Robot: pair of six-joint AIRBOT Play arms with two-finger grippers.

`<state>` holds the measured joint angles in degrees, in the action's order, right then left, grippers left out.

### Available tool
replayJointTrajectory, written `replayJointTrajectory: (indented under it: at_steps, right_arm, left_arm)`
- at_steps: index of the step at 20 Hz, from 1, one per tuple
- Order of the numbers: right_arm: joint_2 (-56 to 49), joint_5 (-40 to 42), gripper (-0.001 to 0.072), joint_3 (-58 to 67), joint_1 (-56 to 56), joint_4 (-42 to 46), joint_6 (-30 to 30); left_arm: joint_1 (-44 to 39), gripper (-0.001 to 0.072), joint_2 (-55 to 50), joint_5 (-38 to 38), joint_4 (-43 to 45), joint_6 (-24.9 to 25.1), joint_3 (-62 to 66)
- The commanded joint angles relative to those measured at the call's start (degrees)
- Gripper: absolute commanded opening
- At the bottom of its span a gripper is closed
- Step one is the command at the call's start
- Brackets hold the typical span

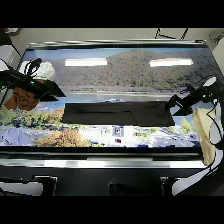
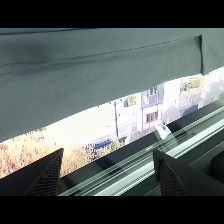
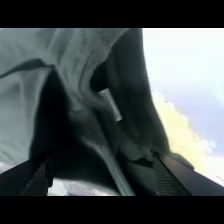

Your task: Fold the clothes and pants, and hang the long-sleeved shirts on hangers.

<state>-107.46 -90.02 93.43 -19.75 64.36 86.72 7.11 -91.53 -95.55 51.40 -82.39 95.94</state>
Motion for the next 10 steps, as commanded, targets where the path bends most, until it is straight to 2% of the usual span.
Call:
replayJointTrajectory:
  at_steps: [1,6,8,10]
  right_arm:
    - [-0.9,0.6,0.0709,-0.1,0.4,1.6,1.2]
    - [-2.2,-1.5,0.0707,-0.1,0.3,0.0,0.6]
    - [-1.5,-6.2,0.0706,0.5,-1.0,-4.5,-2.6]
    - [0.0,-7.4,0.0706,1.4,-4.4,-8.6,-3.4]
  left_arm:
    - [0.1,0.0628,0.0,0.0,0.0,0.2,0.0]
    - [0.1,0.0628,0.0,-0.2,0.0,0.1,0.0]
    - [0.1,0.0628,0.0,-0.4,0.0,0.2,0.0]
    - [0.1,0.0628,0.0,-0.3,0.0,1.0,0.0]
